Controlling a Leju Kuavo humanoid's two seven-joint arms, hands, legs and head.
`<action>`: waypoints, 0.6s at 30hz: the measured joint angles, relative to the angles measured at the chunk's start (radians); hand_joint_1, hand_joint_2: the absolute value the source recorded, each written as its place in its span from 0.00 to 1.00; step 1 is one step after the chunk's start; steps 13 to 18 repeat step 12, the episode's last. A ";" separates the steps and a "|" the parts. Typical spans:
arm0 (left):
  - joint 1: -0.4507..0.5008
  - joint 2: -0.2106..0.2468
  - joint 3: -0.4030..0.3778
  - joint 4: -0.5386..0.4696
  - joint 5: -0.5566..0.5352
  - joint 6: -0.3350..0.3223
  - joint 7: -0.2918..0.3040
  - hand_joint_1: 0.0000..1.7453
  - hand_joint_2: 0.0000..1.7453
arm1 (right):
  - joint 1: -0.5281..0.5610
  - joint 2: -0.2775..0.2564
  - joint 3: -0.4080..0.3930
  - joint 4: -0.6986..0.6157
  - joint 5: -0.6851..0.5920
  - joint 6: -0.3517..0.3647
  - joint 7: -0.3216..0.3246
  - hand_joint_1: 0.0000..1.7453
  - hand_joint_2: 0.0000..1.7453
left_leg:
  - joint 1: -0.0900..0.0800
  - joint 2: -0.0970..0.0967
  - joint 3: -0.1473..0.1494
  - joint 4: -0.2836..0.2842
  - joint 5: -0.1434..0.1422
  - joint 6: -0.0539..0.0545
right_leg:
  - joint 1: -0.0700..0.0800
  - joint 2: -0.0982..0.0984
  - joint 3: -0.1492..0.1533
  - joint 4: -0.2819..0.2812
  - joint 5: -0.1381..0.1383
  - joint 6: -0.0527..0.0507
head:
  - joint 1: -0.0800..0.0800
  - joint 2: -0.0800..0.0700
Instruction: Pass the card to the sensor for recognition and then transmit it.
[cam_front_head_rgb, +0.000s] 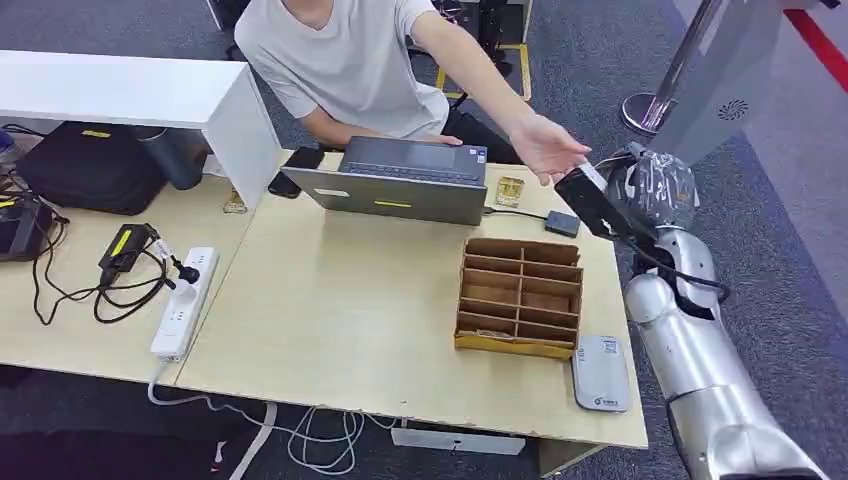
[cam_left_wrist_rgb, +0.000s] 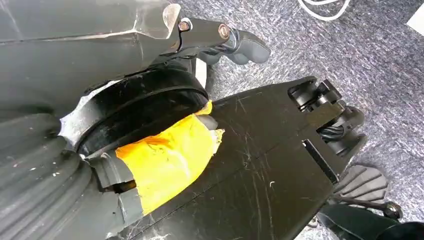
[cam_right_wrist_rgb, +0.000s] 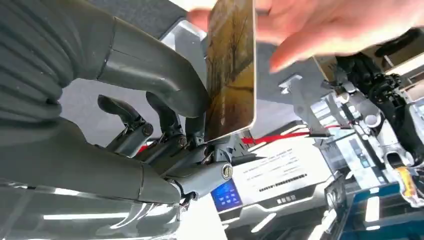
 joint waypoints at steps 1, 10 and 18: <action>0.000 0.000 0.000 0.000 0.000 0.000 0.000 0.00 1.00 | -0.003 0.004 -0.002 0.007 -0.001 -0.002 0.000 1.00 1.00 | 0.000 0.000 0.000 0.000 0.000 0.000 | 0.000 0.000 0.000 0.000 0.000 0.000 | 0.000 0.000; 0.000 -0.001 0.000 -0.002 -0.014 0.000 0.006 0.00 1.00 | -0.018 0.042 -0.016 0.055 -0.026 -0.007 -0.024 0.00 1.00 | 0.000 0.000 0.000 0.000 0.000 0.000 | 0.000 0.000 0.000 0.000 0.000 0.000 | 0.000 0.000; 0.000 -0.001 -0.001 -0.002 -0.013 0.000 0.010 0.00 1.00 | -0.016 0.047 -0.016 0.061 -0.027 -0.010 -0.025 0.00 1.00 | 0.000 -0.001 0.000 0.000 0.000 0.000 | 0.000 -0.001 0.000 0.000 0.000 0.000 | 0.000 0.000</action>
